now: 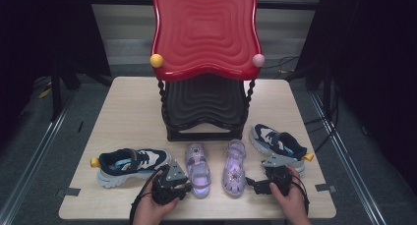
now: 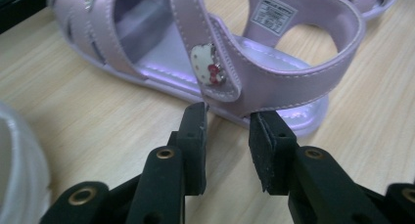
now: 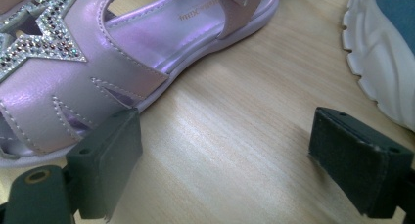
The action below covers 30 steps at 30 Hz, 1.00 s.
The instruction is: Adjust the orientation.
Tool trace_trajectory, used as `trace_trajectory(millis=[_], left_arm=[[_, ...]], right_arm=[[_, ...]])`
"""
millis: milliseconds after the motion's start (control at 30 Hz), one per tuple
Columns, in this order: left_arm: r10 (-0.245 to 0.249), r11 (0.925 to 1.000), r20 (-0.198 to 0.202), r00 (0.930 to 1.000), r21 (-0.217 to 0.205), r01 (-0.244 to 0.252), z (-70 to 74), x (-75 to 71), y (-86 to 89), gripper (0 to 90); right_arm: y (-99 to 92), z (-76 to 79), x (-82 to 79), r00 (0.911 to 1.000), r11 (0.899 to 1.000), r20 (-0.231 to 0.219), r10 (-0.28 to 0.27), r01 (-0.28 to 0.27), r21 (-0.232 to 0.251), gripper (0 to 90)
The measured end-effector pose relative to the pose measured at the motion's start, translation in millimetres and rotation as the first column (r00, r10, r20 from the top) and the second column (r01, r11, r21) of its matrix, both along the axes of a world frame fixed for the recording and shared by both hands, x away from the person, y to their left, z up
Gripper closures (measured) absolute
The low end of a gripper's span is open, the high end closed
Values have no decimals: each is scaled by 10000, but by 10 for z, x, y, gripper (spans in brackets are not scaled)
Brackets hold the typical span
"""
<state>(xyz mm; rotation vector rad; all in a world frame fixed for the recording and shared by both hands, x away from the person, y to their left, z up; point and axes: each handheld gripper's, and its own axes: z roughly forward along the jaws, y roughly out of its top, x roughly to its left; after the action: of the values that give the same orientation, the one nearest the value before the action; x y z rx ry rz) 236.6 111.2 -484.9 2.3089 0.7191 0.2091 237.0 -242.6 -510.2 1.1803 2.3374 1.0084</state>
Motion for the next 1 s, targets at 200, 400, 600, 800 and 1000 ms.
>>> trace_trajectory(millis=[200,400,600,800,1000], left_arm=[[470,9988,61,9989,127,-471,20,42,135,691],[901,9957,172,9958,191,-905,22,136,296,729],[1008,9949,30,9949,69,-1008,15,159,323,746],[967,9953,78,9953,37,-967,17,196,367,747],[958,9954,113,9953,4,-958,9,188,369,701]], right_arm=[[0,1,-1,10000,10000,-16,-5,5,10,117],[0,1,0,10000,10000,-14,-7,7,11,116],[0,1,0,10000,10000,-19,-4,4,11,116],[0,1,0,10000,10000,-14,-3,3,9,116],[0,1,0,10000,10000,-17,-3,3,12,116]])
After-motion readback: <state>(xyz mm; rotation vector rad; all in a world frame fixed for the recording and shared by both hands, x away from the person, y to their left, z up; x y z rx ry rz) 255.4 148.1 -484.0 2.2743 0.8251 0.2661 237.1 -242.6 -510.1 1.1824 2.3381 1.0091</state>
